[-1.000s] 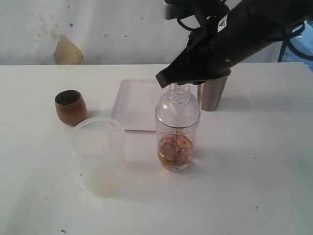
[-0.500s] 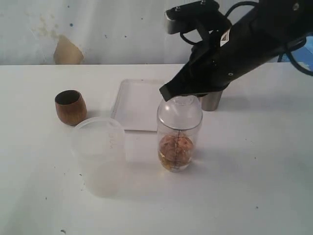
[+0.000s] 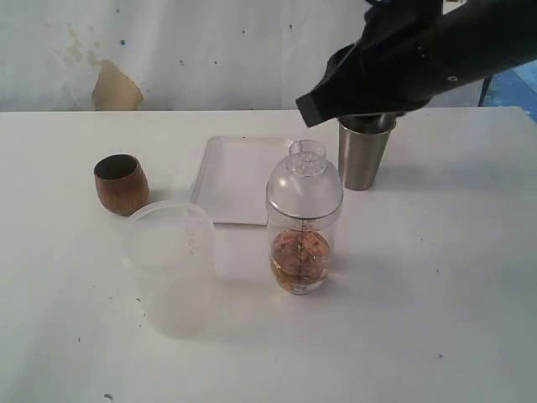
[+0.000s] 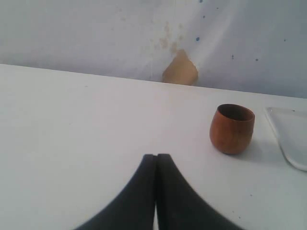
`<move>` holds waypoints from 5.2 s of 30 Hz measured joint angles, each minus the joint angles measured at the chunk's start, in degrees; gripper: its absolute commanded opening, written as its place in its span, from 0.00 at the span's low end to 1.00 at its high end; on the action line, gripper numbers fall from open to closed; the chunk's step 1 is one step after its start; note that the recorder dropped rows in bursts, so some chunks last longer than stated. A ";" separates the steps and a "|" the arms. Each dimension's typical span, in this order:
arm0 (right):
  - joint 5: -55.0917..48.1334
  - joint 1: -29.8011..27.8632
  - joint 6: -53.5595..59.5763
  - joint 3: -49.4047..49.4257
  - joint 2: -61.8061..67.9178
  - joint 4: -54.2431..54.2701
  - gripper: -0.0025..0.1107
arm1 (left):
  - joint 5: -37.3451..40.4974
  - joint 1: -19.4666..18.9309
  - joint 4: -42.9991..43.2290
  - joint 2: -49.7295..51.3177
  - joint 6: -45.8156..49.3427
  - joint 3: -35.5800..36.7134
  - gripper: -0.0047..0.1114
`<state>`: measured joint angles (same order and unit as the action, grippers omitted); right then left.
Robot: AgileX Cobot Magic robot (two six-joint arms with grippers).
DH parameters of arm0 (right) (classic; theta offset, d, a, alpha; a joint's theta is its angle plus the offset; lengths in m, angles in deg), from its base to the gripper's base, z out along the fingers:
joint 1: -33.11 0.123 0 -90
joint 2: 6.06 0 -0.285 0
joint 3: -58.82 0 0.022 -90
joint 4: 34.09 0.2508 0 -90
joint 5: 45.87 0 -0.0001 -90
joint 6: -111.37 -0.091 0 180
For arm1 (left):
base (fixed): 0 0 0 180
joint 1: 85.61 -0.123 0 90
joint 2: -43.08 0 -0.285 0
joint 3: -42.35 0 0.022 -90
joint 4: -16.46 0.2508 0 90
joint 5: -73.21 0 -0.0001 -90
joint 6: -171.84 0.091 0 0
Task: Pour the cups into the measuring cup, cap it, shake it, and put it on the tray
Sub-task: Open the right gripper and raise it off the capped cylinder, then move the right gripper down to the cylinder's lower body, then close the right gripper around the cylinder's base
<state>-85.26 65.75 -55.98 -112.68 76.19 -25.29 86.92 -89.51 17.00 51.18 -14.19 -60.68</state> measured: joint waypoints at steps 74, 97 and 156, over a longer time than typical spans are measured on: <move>87.08 10.01 -13.04 56.93 4.23 -8.18 0.95 | 0.00 0.00 0.00 0.00 0.00 0.00 0.04; 108.40 10.01 -13.04 44.40 34.97 1.56 0.95 | 0.00 0.00 0.00 0.00 0.00 0.00 0.04; 108.50 10.24 -10.56 33.03 42.93 15.70 0.03 | 0.00 0.00 0.00 0.00 0.00 0.00 0.04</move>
<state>23.23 75.98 -66.54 -79.65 119.12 -9.59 86.92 -89.51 17.00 51.18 -14.19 -60.68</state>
